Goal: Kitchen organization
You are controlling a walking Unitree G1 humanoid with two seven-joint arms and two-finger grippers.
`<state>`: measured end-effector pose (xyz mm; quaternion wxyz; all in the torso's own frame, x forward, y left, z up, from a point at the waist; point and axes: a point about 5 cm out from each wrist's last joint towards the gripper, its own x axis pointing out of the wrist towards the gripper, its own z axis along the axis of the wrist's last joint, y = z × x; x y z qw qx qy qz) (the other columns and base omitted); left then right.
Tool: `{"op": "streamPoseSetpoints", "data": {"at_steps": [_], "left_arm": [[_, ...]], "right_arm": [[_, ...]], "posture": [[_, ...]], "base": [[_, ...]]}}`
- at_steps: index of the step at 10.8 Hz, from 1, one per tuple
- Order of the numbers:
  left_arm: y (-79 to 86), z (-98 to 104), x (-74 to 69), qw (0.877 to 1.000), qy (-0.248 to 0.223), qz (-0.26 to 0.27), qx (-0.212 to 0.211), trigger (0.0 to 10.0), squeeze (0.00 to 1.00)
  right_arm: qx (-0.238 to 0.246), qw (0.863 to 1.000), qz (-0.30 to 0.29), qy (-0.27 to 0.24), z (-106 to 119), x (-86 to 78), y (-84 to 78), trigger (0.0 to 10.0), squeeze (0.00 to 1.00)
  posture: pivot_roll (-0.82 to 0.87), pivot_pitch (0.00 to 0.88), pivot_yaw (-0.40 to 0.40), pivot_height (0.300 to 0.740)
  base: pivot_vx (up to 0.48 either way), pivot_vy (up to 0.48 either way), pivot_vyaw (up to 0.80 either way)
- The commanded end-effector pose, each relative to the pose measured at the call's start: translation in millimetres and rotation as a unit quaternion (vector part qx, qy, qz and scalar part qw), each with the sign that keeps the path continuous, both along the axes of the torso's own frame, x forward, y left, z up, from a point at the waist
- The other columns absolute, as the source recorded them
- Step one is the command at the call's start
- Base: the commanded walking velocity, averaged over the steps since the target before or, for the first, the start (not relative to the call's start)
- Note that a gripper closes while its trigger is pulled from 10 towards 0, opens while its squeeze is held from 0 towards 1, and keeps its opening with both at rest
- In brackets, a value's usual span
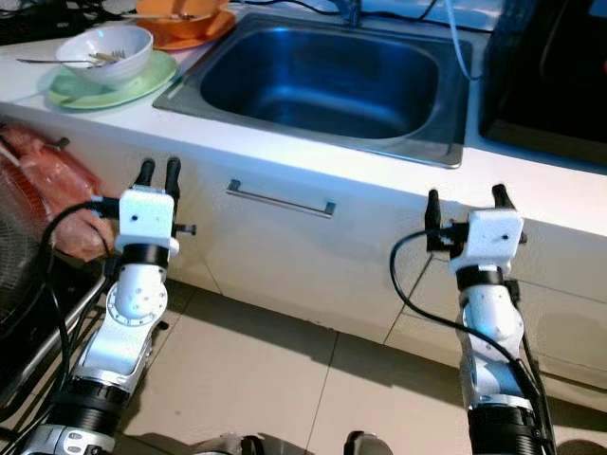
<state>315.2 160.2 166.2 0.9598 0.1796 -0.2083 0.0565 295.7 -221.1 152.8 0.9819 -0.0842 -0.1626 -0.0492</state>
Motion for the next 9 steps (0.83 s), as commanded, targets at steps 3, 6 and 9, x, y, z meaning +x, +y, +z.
{"op": "streamPoseSetpoints", "data": {"at_steps": [3,6,9], "left_arm": [[-16.0,20,9.2,0.999,-0.009,-0.044,-0.025,10.0,0.00],[-44.5,26,23.1,0.993,0.000,-0.095,-0.069,10.0,0.00],[-49.0,24,23.7,0.990,0.010,-0.107,-0.087,10.0,0.00]], "right_arm": [[0.023,0.998,0.053,-0.015,19,14.5,31.4,10.0,0.00],[0.069,0.991,0.111,-0.003,25,35.4,77.8,10.0,0.00],[0.088,0.988,0.130,-0.006,29,38.8,86.7,10.0,0.00]], "posture": [[-0.04,0.139,0.044,0.740],[-0.03,0.122,0.049,0.740],[-0.03,0.118,0.050,0.740]], "base": [[0.000,0.000,0.00],[0.000,0.000,0.00],[0.000,0.000,0.00]]}}
